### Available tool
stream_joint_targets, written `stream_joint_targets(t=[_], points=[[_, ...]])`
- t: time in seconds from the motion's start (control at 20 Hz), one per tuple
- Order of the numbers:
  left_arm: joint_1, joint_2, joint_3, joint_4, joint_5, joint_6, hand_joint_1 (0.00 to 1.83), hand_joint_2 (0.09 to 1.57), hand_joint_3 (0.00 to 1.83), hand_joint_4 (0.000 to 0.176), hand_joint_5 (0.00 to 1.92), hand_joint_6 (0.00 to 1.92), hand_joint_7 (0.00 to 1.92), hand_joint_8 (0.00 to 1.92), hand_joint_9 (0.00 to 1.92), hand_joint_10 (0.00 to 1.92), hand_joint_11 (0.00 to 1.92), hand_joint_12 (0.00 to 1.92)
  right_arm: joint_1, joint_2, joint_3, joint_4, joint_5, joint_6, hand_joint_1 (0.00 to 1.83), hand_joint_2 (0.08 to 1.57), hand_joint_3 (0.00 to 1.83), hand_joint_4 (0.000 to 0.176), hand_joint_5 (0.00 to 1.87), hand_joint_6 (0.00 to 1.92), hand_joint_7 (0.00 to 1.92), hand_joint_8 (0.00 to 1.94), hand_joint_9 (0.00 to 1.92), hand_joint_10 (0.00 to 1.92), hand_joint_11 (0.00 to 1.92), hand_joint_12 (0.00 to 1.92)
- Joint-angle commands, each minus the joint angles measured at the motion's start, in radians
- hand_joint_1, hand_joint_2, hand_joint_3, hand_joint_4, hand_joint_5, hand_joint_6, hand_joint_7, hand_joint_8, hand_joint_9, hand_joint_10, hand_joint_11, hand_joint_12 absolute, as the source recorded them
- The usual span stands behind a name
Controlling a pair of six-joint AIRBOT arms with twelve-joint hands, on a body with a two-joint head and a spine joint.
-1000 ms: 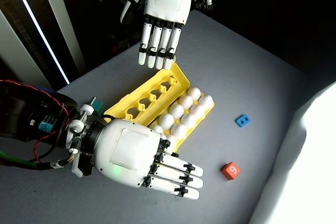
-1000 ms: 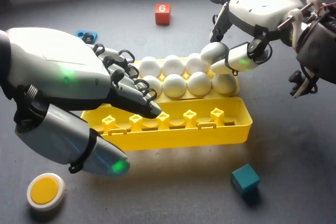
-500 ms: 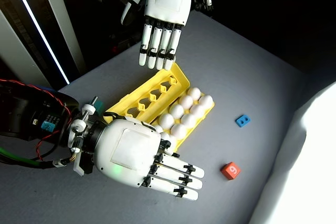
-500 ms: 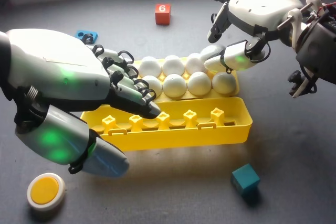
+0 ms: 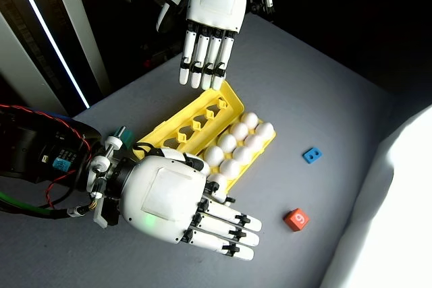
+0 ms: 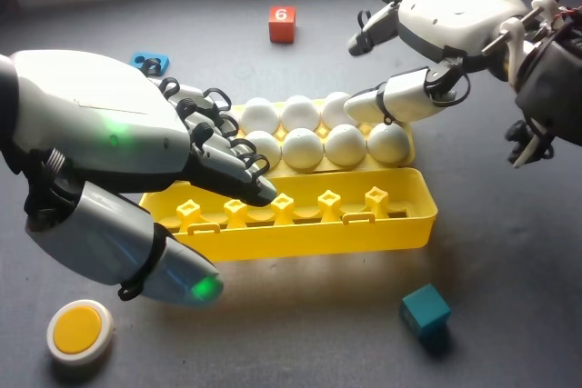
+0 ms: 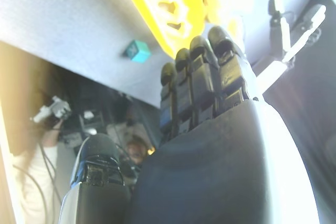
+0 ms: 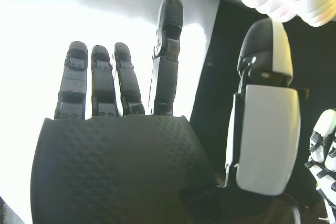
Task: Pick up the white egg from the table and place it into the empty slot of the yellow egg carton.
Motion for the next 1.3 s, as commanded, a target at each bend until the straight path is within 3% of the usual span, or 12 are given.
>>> stream_joint_targets(t=[0.0, 0.1, 0.15, 0.3, 0.35, 0.45, 0.5, 0.6, 0.8, 0.85, 1.0, 1.25], points=[[-0.008, -0.001, -0.001, -0.034, 0.059, -0.002, 0.00, 1.22, 0.00, 0.000, 0.27, 0.00, 0.28, 0.01, 0.25, 0.01, 0.00, 0.48, 0.010, 0.021, 0.001, -0.028, 0.104, -0.013, 0.54, 0.92, 0.00, 0.112, 0.57, 0.00, 0.00, 0.00, 0.00, 0.00, 0.00, 0.00], [-0.008, -0.001, -0.002, -0.032, 0.059, -0.001, 0.00, 1.22, 0.00, 0.000, 0.27, 0.00, 0.28, 0.00, 0.25, 0.00, 0.00, 0.46, 0.011, 0.051, -0.019, -0.028, 0.104, -0.026, 0.53, 0.93, 0.01, 0.102, 0.46, 0.00, 0.00, 0.00, 0.00, 0.00, 0.00, 0.00], [-0.006, -0.001, -0.002, -0.028, 0.059, -0.001, 0.00, 1.23, 0.00, 0.000, 0.27, 0.00, 0.29, 0.00, 0.26, 0.00, 0.00, 0.45, 0.010, 0.078, -0.041, -0.028, 0.104, -0.039, 0.43, 0.94, 0.01, 0.089, 0.31, 0.00, 0.00, 0.00, 0.00, 0.00, 0.00, 0.00], [0.000, 0.000, 0.002, -0.028, 0.059, 0.001, 0.00, 1.23, 0.00, 0.000, 0.29, 0.00, 0.30, 0.00, 0.27, 0.00, 0.00, 0.49, 0.006, 0.162, -0.120, -0.028, 0.097, -0.077, 0.04, 1.05, 0.03, 0.081, 0.24, 0.00, 0.12, 0.02, 0.02, 0.01, 0.00, 0.00], [0.001, 0.000, 0.004, -0.028, 0.059, 0.001, 0.00, 1.23, 0.00, 0.000, 0.27, 0.00, 0.28, 0.00, 0.25, 0.00, 0.00, 0.47, 0.004, 0.197, -0.154, -0.028, 0.091, -0.086, 0.01, 1.13, 0.02, 0.021, 0.20, 0.00, 0.15, 0.01, 0.06, 0.01, 0.00, 0.00], [0.000, 0.000, 0.007, -0.028, 0.059, 0.001, 0.00, 1.23, 0.00, 0.000, 0.26, 0.00, 0.26, 0.00, 0.23, 0.00, 0.00, 0.45, -0.001, 0.274, -0.227, -0.028, 0.074, -0.118, 0.00, 1.23, 0.01, 0.000, 0.13, 0.00, 0.11, 0.00, 0.06, 0.00, 0.03, 0.03], [0.000, 0.000, 0.007, -0.029, 0.059, 0.001, 0.00, 1.23, 0.00, 0.000, 0.26, 0.00, 0.27, 0.00, 0.24, 0.00, 0.00, 0.45, -0.004, 0.301, -0.257, -0.028, 0.073, -0.129, 0.00, 1.26, 0.02, 0.000, 0.13, 0.00, 0.12, 0.00, 0.06, 0.01, 0.05, 0.04], [-0.006, 0.000, 0.007, -0.033, 0.059, 0.000, 0.00, 1.23, 0.00, 0.000, 0.25, 0.00, 0.26, 0.00, 0.23, 0.00, 0.00, 0.45, -0.007, 0.361, -0.325, -0.028, 0.072, -0.183, 0.00, 1.34, 0.00, 0.000, 0.18, 0.01, 0.17, 0.01, 0.11, 0.01, 0.00, 0.30], [-0.011, -0.001, 0.005, -0.033, 0.058, 0.000, 0.00, 1.23, 0.00, 0.000, 0.25, 0.00, 0.26, 0.00, 0.23, 0.00, 0.00, 0.43, 0.006, 0.470, -0.421, -0.028, 0.022, -0.290, 0.00, 1.35, 0.00, 0.000, 0.19, 0.01, 0.16, 0.01, 0.10, 0.01, 0.00, 0.21], [-0.011, -0.001, 0.006, -0.033, 0.057, 0.000, 0.00, 1.23, 0.00, 0.000, 0.25, 0.00, 0.26, 0.00, 0.23, 0.00, 0.00, 0.44, 0.009, 0.496, -0.443, -0.028, 0.010, -0.316, 0.00, 1.34, 0.00, 0.000, 0.22, 0.01, 0.20, 0.01, 0.13, 0.01, 0.00, 0.32], [-0.011, -0.001, 0.007, -0.032, 0.057, 0.001, 0.00, 1.23, 0.00, 0.000, 0.24, 0.00, 0.24, 0.00, 0.21, 0.00, 0.00, 0.42, 0.029, 0.572, -0.494, -0.028, -0.031, -0.351, 0.00, 1.33, 0.00, 0.000, 0.21, 0.00, 0.18, 0.00, 0.12, 0.00, 0.00, 0.28], [-0.015, -0.001, 0.004, -0.033, 0.049, 0.001, 0.00, 1.23, 0.00, 0.000, 0.24, 0.00, 0.24, 0.00, 0.22, 0.00, 0.00, 0.43, 0.032, 0.664, -0.555, -0.028, -0.034, -0.361, 0.00, 1.30, 0.00, 0.000, 0.25, 0.01, 0.23, 0.01, 0.16, 0.01, 0.00, 0.42]])
